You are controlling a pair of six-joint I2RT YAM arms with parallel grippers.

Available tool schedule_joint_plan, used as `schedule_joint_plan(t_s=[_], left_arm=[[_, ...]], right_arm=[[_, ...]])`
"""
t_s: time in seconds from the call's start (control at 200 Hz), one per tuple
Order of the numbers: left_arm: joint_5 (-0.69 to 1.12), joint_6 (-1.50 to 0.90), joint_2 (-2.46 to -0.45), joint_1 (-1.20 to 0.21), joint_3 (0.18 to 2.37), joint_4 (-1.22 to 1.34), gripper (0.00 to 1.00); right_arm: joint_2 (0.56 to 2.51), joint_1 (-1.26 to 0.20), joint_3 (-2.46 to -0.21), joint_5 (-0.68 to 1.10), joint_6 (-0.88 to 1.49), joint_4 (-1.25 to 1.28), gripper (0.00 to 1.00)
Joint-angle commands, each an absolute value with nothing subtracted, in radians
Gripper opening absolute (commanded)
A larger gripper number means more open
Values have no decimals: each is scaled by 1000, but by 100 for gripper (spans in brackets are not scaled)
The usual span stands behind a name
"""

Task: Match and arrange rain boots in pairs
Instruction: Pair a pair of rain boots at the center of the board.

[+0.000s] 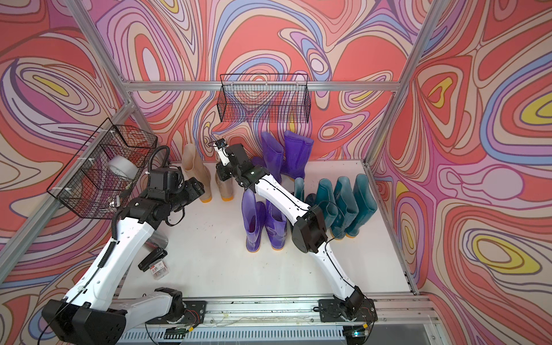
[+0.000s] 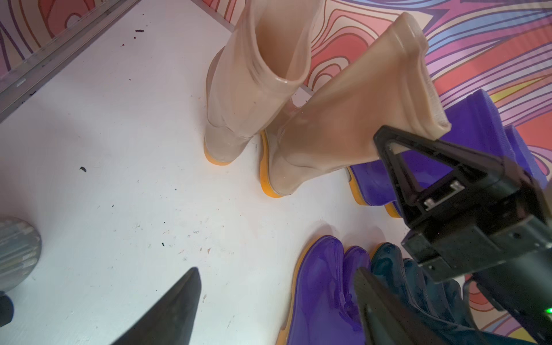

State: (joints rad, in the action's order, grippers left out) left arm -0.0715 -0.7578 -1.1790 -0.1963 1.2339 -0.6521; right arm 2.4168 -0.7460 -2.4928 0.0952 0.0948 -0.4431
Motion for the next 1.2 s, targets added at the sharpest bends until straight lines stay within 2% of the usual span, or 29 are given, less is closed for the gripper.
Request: schedule_joint_plan(t_s=[0.0, 0.255, 0.601, 0.661, 0.721, 0.761, 0.836, 0.986, 1.197], left_arm=[[-67, -749, -1150, -185, 1218, -674, 83], [-77, -749, -1121, -168, 1174, -668, 84], [-45, -750, -1120, -157, 1161, -664, 84], [-40, -750, -1119, -157, 1160, -663, 84], [-33, -751, -1119, -158, 1162, -665, 84], [-24, -750, -1119, -157, 1163, -663, 84], [-4, -743, -1122, -158, 1167, -663, 85], [21, -730, -1126, -158, 1186, -663, 85], [87, -697, -1122, -157, 1208, -646, 85]], right_arm=[[2436, -752, -2560, 84, 110, -405, 0], [2483, -777, -2577, 188, 194, -379, 0], [2497, -812, -2561, 156, 155, -401, 1], [2489, -813, -2542, 150, 150, -400, 8], [2481, -812, -2537, 155, 142, -414, 28], [2472, -813, -2535, 168, 138, -424, 36], [2440, -813, -2530, 174, 136, -431, 45], [2348, -812, -2525, 142, 119, -455, 54], [2169, -813, -2428, -25, 40, -485, 57]])
